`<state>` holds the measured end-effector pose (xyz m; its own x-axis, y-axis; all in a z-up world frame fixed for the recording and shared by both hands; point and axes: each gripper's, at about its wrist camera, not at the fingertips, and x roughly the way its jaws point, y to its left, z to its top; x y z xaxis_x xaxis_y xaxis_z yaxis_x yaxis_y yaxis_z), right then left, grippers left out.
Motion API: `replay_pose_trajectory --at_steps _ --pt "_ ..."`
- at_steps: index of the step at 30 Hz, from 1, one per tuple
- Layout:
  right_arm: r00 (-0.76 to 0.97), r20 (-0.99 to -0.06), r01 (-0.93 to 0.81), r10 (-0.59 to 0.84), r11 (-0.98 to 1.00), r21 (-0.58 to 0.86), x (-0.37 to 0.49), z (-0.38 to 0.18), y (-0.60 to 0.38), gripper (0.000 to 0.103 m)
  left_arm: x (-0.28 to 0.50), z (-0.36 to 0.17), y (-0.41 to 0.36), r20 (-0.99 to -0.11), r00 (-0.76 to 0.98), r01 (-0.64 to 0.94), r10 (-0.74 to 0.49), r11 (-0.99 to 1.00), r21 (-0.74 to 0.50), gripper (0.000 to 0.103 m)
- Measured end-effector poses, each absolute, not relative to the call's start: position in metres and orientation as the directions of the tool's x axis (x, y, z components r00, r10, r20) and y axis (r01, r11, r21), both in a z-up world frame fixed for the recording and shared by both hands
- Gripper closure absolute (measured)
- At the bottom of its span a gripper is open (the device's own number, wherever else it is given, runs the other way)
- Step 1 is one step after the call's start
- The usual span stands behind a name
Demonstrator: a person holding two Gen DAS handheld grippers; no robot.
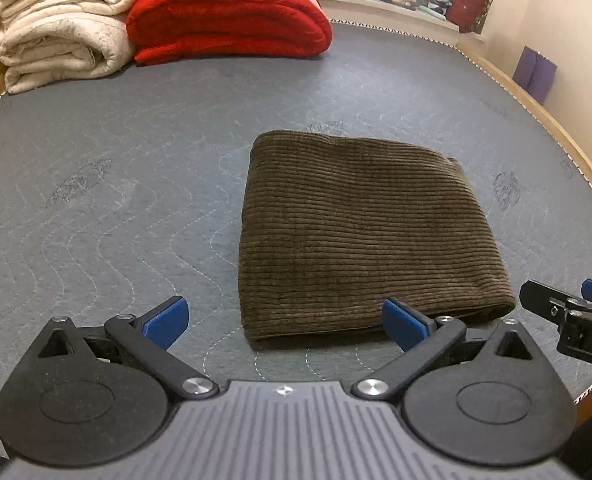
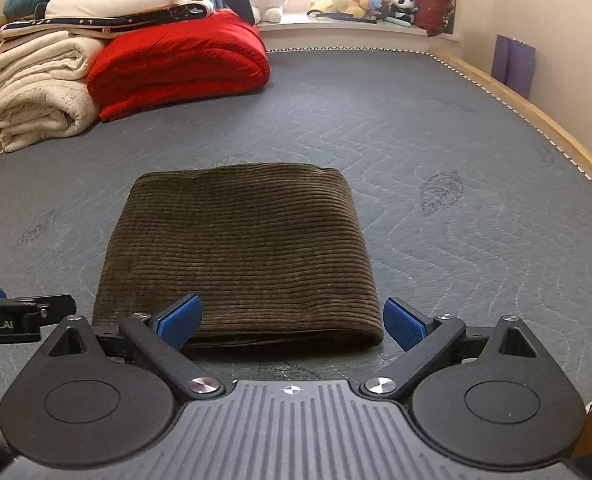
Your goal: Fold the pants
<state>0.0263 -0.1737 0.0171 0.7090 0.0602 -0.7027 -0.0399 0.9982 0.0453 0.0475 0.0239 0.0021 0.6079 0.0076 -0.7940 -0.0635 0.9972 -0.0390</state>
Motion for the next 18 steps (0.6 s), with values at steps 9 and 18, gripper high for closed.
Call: replay_pose_trajectory --at_steps 9,18 --pt "0.694 -0.717 -0.010 0.064 0.997 0.079 0.0347 0.0134 -0.1748 0.006 0.0473 -0.0013 0.0255 -0.801 0.599 -0.052 0.007 0.998 -0.031 0.000" --pt "0.688 -0.723 -0.016 0.063 0.997 0.072 0.0362 0.0110 -0.1727 0.006 0.0492 -0.0014 0.0262 -0.807 0.590 -0.049 0.000 0.998 -0.036 0.000"
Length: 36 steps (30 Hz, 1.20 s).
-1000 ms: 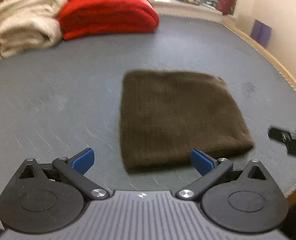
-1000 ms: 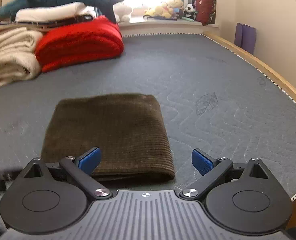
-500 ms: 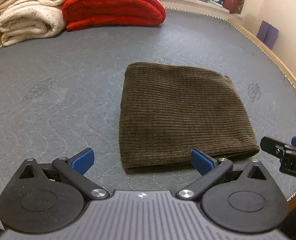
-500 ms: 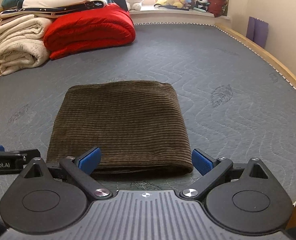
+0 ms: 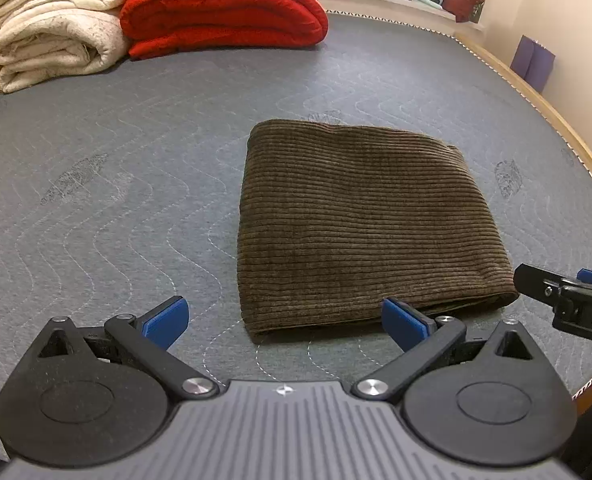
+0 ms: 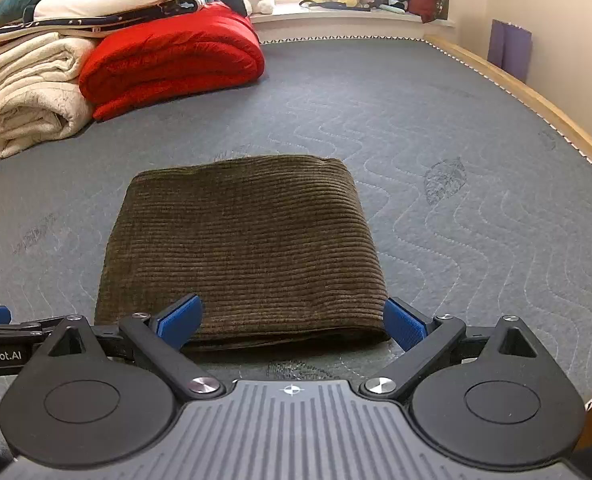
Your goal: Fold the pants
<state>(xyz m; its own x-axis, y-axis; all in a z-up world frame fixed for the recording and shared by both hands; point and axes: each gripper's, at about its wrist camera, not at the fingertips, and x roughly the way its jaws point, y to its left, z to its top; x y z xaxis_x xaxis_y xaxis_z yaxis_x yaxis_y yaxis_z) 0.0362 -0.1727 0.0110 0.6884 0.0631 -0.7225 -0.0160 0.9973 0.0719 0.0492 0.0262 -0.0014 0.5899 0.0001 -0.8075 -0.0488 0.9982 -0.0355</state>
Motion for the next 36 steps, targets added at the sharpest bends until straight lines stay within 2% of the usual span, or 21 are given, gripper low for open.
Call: replay_pose_trajectory --at_steps 36 --pt "0.685 -0.725 -0.035 0.075 0.997 0.070 0.0370 0.0112 -0.1741 0.006 0.0471 -0.0020 0.0219 -0.804 0.594 -0.013 -0.030 0.999 -0.047 0.000"
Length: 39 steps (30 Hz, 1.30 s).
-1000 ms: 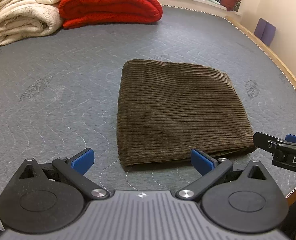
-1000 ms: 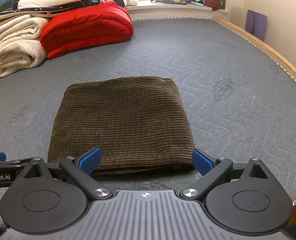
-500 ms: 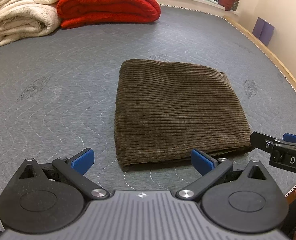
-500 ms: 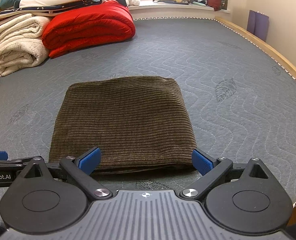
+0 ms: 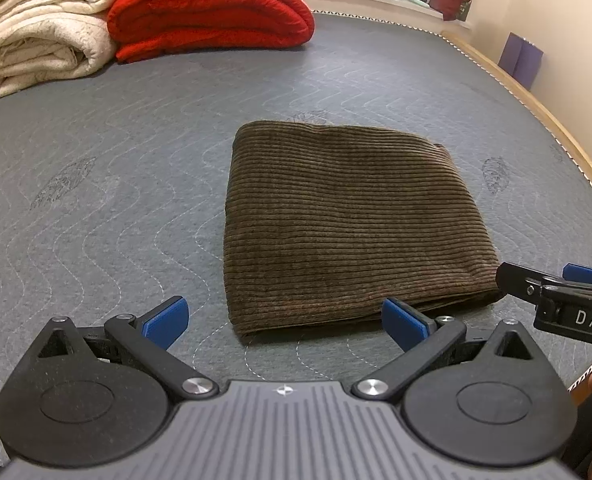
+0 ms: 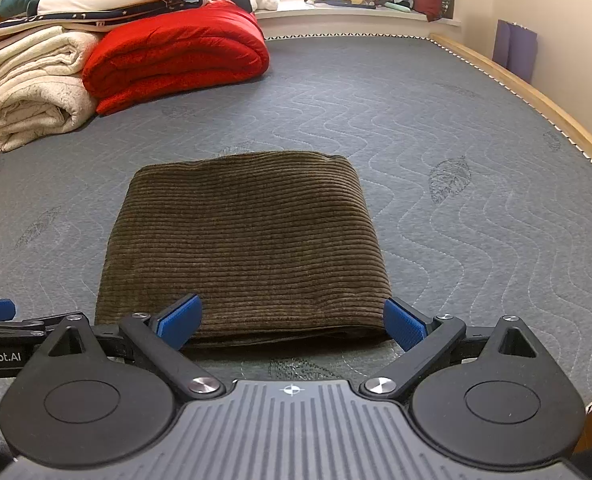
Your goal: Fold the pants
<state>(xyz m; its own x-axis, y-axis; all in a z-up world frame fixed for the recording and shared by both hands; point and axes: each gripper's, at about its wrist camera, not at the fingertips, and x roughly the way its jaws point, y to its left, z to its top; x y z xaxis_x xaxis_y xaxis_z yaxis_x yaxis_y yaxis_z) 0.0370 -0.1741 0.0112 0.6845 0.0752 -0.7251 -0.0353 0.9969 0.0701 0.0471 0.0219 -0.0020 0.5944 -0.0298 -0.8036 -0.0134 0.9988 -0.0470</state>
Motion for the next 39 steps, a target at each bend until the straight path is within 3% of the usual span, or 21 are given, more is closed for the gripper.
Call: replay_pose_trajectory --at_steps 39 --pt "0.680 -0.730 -0.031 0.070 0.997 0.067 0.0368 0.0110 -0.1723 0.006 0.0453 -0.0016 0.0206 -0.794 0.605 0.032 -0.057 0.998 -0.047 0.000"
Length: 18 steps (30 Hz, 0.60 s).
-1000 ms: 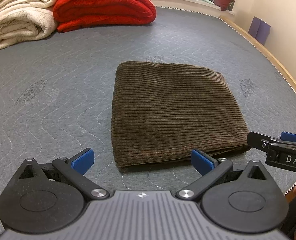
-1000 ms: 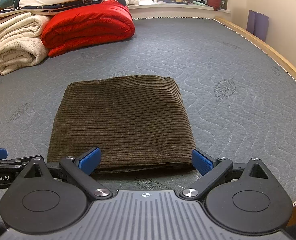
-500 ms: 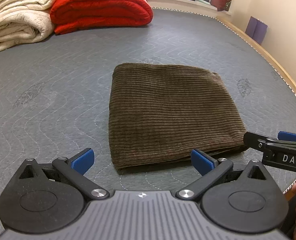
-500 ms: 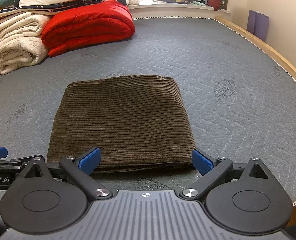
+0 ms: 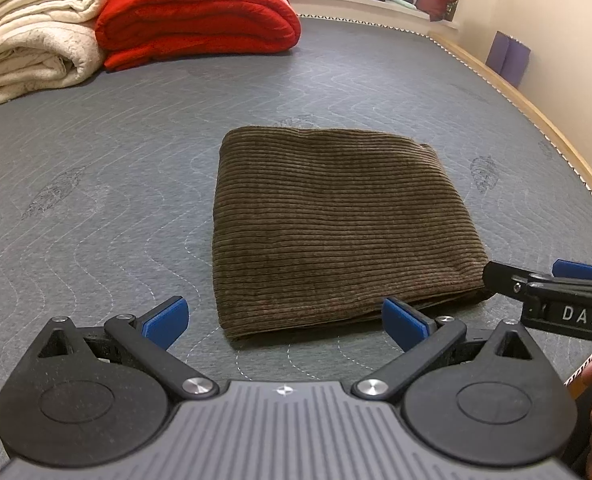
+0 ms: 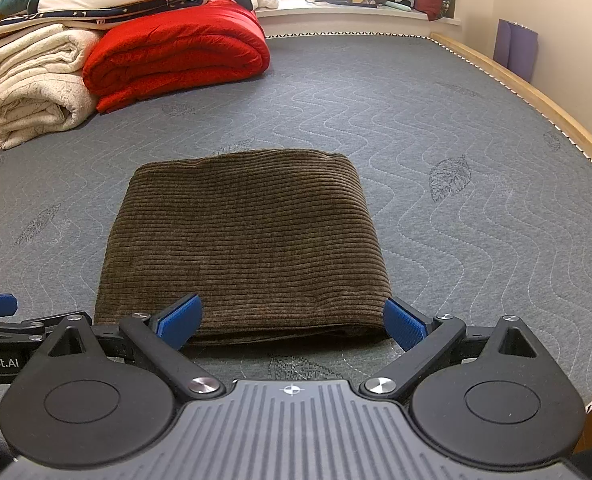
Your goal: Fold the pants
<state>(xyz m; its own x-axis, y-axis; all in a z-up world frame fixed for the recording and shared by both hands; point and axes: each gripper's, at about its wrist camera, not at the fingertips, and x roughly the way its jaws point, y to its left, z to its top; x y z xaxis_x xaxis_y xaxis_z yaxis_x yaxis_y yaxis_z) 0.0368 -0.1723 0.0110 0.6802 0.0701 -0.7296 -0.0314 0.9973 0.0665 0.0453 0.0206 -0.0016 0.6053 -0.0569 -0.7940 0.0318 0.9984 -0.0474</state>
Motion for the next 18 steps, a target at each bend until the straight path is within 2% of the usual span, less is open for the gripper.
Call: replay_pose_trajectory --at_steps 18 --pt "0.672 -0.737 -0.030 0.067 0.998 0.063 0.0388 0.0091 -0.1712 0.006 0.0411 -0.0013 0.0201 -0.778 0.624 0.069 -0.080 0.996 -0.047 0.000"
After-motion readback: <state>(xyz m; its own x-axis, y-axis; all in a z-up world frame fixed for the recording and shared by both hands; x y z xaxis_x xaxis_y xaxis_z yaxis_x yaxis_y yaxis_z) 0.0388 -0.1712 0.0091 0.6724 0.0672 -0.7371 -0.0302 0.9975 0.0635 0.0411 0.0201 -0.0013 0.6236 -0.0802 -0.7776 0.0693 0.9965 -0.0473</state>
